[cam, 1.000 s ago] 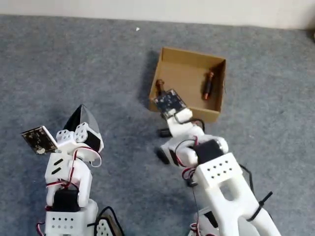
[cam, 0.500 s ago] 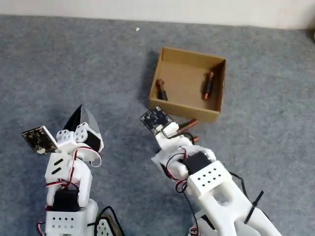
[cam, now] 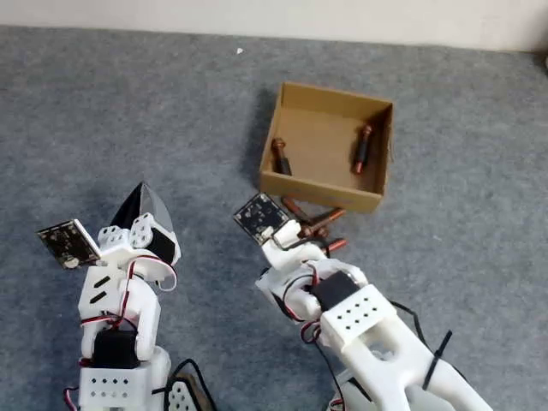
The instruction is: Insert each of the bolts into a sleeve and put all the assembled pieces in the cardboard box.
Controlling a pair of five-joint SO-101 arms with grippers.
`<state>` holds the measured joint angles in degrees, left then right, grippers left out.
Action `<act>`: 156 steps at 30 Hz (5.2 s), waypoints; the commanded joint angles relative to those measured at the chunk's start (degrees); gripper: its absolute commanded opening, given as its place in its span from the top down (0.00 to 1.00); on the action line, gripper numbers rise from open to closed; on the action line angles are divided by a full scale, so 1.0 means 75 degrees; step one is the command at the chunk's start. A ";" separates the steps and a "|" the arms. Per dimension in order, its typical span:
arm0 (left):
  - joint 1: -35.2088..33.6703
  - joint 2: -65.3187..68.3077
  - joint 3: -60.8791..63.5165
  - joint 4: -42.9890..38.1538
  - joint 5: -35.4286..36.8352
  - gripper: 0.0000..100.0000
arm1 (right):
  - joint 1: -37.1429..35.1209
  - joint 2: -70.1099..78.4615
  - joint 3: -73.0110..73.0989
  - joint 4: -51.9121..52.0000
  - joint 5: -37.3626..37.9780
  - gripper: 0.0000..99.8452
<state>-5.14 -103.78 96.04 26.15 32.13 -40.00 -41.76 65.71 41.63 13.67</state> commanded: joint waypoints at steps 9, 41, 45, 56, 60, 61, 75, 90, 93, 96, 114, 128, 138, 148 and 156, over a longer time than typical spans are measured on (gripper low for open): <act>-0.0053 -0.0076 0.0147 -0.0164 -0.0070 0.99 | 0.0053 0.2936 -0.1225 -0.0252 -0.0035 0.81; -0.0064 -0.0076 0.0147 -0.0164 -0.0070 0.99 | 0.1893 0.0029 -0.1553 0.1108 -0.0223 0.99; -0.0064 -0.0076 0.0147 -0.0164 -0.0070 0.99 | 0.2174 -0.0697 -0.1108 0.0557 -0.0598 0.99; -0.0064 -0.0076 0.0147 -0.0164 -0.0070 0.99 | 0.1928 -0.0803 -0.1518 0.2514 -0.0492 0.90; -0.0064 -0.0076 0.0147 -0.0164 -0.0070 0.99 | 0.1178 -0.0803 -0.1577 0.2971 -0.0492 0.82; -0.0064 -0.0076 0.0147 -0.0164 -0.0070 0.99 | 0.1026 -0.0803 -0.1401 0.2889 -0.0492 0.82; -0.0064 -0.0076 0.0147 -0.0164 -0.0070 0.99 | 0.0651 -0.0791 0.0686 0.0955 -0.0492 0.82; -0.0064 -0.0076 0.0147 -0.0164 -0.0070 0.99 | 0.0838 0.2034 0.0006 0.0615 -0.0481 0.82; -0.0064 -0.0076 0.0147 -0.0164 -0.0070 0.99 | 0.1166 0.2772 -0.0498 0.0627 -0.0481 0.87; -0.0064 -0.0076 0.0147 -0.0164 -0.0070 0.99 | 0.1272 0.3276 -0.0803 0.0627 -0.0481 0.96; 0.0381 -0.0076 0.0147 -0.0164 -0.0070 0.99 | 0.2760 -0.0592 -0.0416 0.1342 -0.0949 0.99; 0.3018 -0.0064 -0.0533 0.2274 -0.2004 0.99 | 0.4566 -0.1026 -0.0358 0.0580 -0.1958 0.99; 0.3933 -0.0041 -0.1377 0.3434 -0.2040 0.99 | 0.5597 -0.0979 -0.0369 0.0100 -0.2579 0.99; 0.4530 0.0850 -0.1530 0.3411 -0.2040 0.91 | 0.5749 -0.0979 -0.0334 -0.0006 -0.2684 0.99; 0.4894 0.4659 -0.3370 0.2602 -0.2004 0.91 | 0.6078 -0.0979 -0.0346 -0.0123 -0.2907 0.99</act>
<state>28.35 -83.47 78.99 50.24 17.54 3.96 -47.74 63.87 43.30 -7.08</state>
